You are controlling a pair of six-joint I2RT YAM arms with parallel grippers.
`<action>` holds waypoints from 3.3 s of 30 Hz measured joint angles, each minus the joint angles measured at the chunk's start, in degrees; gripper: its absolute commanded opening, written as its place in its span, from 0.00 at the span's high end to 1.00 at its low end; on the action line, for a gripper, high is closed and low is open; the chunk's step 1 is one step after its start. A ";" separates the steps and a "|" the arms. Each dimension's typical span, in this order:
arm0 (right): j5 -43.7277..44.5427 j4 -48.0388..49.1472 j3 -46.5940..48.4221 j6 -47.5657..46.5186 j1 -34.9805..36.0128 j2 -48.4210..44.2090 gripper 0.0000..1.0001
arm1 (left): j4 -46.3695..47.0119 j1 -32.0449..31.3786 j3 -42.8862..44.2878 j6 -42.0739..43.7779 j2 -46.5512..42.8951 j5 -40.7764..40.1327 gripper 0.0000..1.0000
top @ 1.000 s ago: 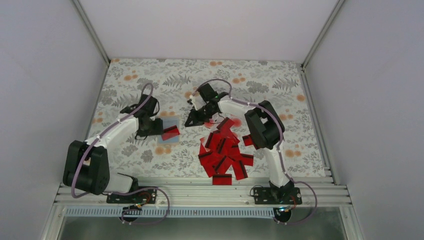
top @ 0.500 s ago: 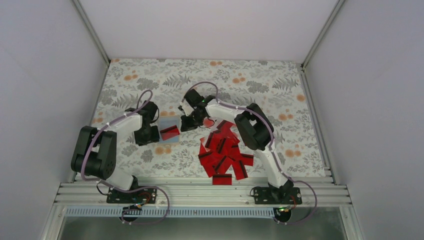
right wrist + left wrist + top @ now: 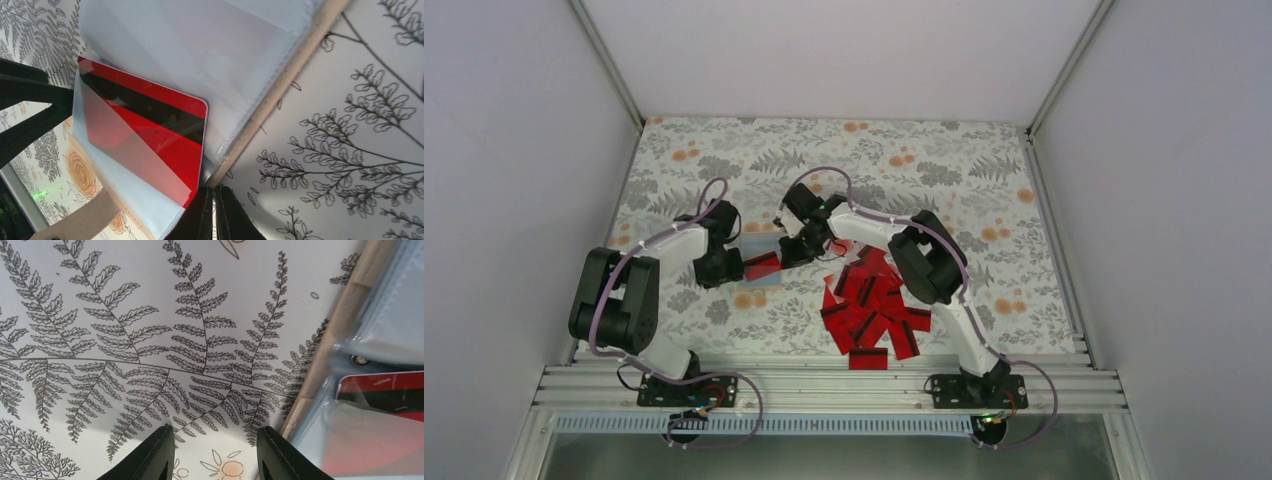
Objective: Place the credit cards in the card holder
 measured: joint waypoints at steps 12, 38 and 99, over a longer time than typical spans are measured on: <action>2.84 -1.53 -0.02 0.94 0.46 -0.61 0.96 | 4.72 -3.30 -2.08 0.46 -1.62 3.52 0.59; 8.07 -3.98 -11.54 -2.01 -13.25 -13.84 0.96 | 25.83 -16.06 -0.48 -7.04 6.56 32.68 0.58; -5.55 15.58 -32.61 18.05 -14.51 -18.62 0.92 | 3.82 -15.63 31.93 15.91 23.12 14.47 0.53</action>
